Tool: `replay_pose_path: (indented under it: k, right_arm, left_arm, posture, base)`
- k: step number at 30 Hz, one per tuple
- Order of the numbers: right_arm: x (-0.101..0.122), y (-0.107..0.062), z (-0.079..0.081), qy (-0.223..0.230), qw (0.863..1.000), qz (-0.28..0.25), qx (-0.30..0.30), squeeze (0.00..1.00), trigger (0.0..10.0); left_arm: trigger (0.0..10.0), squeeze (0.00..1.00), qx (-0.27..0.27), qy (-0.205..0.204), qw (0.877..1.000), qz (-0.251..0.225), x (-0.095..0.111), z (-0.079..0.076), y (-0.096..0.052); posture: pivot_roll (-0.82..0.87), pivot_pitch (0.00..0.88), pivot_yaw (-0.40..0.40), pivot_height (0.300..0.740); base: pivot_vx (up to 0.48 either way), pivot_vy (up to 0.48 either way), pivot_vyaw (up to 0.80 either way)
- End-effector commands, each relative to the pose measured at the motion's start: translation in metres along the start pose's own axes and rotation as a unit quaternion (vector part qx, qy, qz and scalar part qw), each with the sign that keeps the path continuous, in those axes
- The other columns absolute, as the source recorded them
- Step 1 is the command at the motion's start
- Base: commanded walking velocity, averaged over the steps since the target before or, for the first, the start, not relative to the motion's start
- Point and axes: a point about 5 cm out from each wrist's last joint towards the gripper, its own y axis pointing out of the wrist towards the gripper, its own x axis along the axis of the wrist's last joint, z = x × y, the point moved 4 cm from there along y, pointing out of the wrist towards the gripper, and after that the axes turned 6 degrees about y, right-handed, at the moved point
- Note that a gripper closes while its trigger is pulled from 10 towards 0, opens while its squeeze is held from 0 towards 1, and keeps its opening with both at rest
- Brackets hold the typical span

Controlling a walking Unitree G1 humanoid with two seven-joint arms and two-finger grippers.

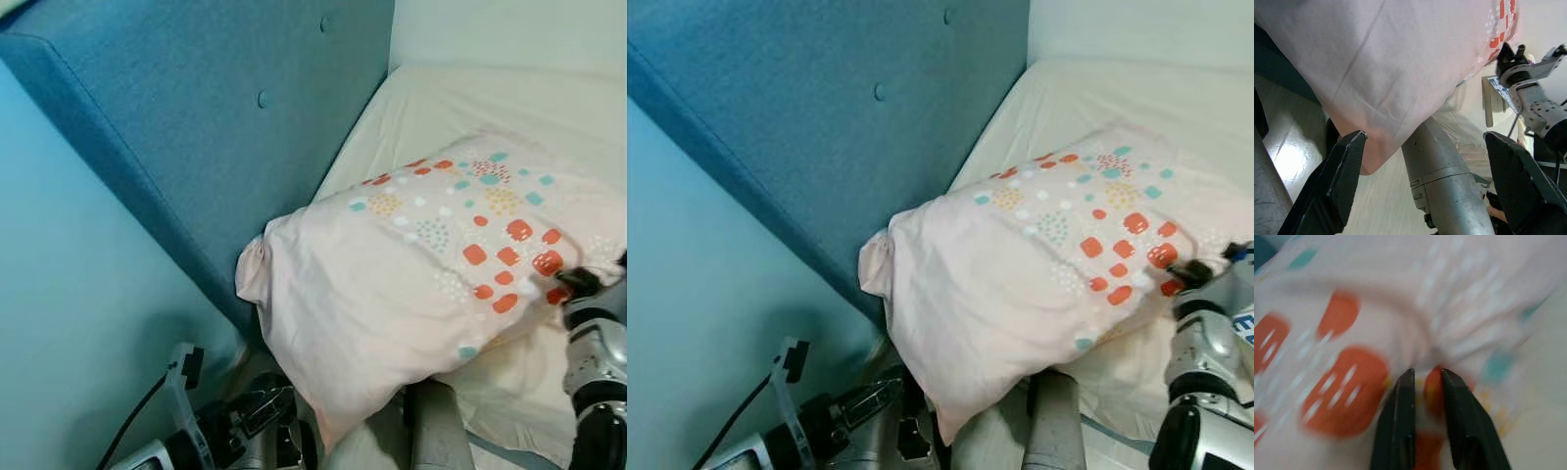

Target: Clean up the room

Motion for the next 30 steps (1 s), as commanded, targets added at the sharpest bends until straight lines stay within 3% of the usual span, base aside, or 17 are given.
replay_pose_path:
  k: [1, 7, 17, 22, 27, 28, 29, 30]
  right_arm:
    - [-0.03, -0.013, -0.011, 0.063, 0.997, 0.037, -0.002, 1.0, 10.0]
    - [-0.045, -0.022, -0.005, 0.137, 0.988, 0.046, 0.047, 1.0, 10.0]
    - [-0.032, -0.022, -0.012, 0.196, 0.979, 0.004, 0.05, 1.0, 10.0]
    - [-0.031, -0.02, 0.003, 0.237, 0.967, 0.001, 0.095, 1.0, 10.0]
    - [-0.041, -0.018, 0.012, 0.234, 0.968, 0.025, 0.087, 1.0, 10.0]
    - [-0.044, -0.016, 0.016, 0.242, 0.967, 0.035, 0.077, 0.28, 10.0]
    - [-0.045, -0.012, 0.023, 0.251, 0.965, 0.042, 0.067, 0.0, 10.0]
    - [-0.046, -0.01, 0.028, 0.258, 0.963, 0.047, 0.061, 0.0, 10.0]
  left_arm:
    - [10.0, 0.0, 0.015, -0.002, 1.0, 0.012, -0.005, 0.0, -0.004]
    - [10.0, 0.0, 0.012, -0.007, 1.0, 0.02, -0.008, -0.003, -0.007]
    - [10.0, 0.0, 0.009, 0.002, 0.999, 0.032, -0.006, -0.004, -0.009]
    - [10.0, 0.0, 0.007, 0.009, 0.999, 0.041, -0.005, -0.007, -0.013]
    - [10.0, 0.0, 0.007, 0.011, 0.999, 0.046, -0.006, -0.008, -0.016]
    - [10.0, 0.0, 0.007, 0.012, 0.999, 0.047, -0.006, -0.009, -0.017]
    - [10.0, 0.0, 0.007, 0.014, 0.999, 0.049, -0.005, -0.009, -0.018]
    - [10.0, 0.0, 0.007, 0.015, 0.999, 0.049, -0.004, -0.009, -0.019]
  posture:
    - [0.14, 0.364, 0.164, 0.611]
    - [0.13, 0.372, 0.186, 0.611]
    - [0.14, 0.382, 0.21, 0.611]
    - [0.15, 0.392, 0.217, 0.611]
    - [0.16, 0.401, 0.225, 0.611]
    - [0.17, 0.402, 0.228, 0.611]
    - [0.17, 0.402, 0.231, 0.611]
    - [0.17, 0.402, 0.233, 0.611]
  base:
    - [0.0, 0.0, 0.0]
    - [0.0, 0.0, 0.0]
    - [0.0, 0.0, 0.0]
    - [0.0, 0.0, 0.0]
    - [0.0, 0.0, 0.0]
    - [0.0, 0.0, 0.0]
    - [0.0, 0.0, 0.0]
    - [0.0, 0.0, 0.0]
